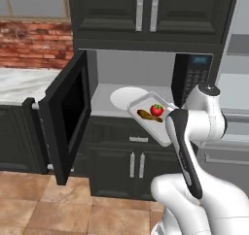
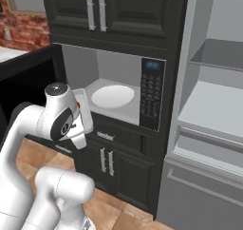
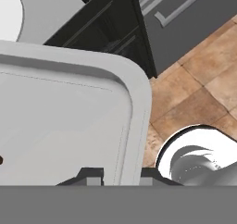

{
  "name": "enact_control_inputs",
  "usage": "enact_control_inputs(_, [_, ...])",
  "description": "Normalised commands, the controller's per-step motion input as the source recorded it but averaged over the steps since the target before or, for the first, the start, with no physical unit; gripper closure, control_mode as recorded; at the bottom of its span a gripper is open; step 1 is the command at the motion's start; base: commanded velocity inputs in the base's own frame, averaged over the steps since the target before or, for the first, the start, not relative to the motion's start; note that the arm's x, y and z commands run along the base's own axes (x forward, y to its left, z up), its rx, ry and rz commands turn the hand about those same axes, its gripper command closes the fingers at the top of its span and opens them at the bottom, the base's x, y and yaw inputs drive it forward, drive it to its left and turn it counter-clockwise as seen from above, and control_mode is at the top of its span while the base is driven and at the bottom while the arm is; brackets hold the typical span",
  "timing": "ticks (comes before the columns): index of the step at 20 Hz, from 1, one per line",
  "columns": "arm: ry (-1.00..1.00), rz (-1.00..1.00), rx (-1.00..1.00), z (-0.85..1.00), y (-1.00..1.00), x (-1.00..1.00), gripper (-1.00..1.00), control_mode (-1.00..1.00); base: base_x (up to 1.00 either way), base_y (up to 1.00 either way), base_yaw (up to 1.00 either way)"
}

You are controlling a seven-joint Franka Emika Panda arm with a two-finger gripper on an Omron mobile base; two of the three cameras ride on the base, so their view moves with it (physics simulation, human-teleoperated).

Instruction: Place the tupperware containing the chicken drumstick and tomato meal in the microwave. Close the microwave door and press the start button to reheat the meal.

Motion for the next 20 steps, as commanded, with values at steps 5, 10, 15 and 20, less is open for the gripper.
enact_control_inputs(5, [0.00,0.00,0.00,0.00,0.00,0.00,1.00,1.00,0.24,0.24,-0.02])
enact_control_inputs(10, [0.00,0.00,0.00,0.00,0.00,0.00,1.00,1.00,0.22,0.18,-0.09])
enact_control_inputs(15, [0.00,0.00,0.00,0.00,0.00,0.00,1.00,1.00,0.21,0.24,-0.15])
enact_control_inputs(20, [0.00,0.00,0.00,0.00,0.00,0.00,1.00,1.00,0.19,0.30,-0.20])
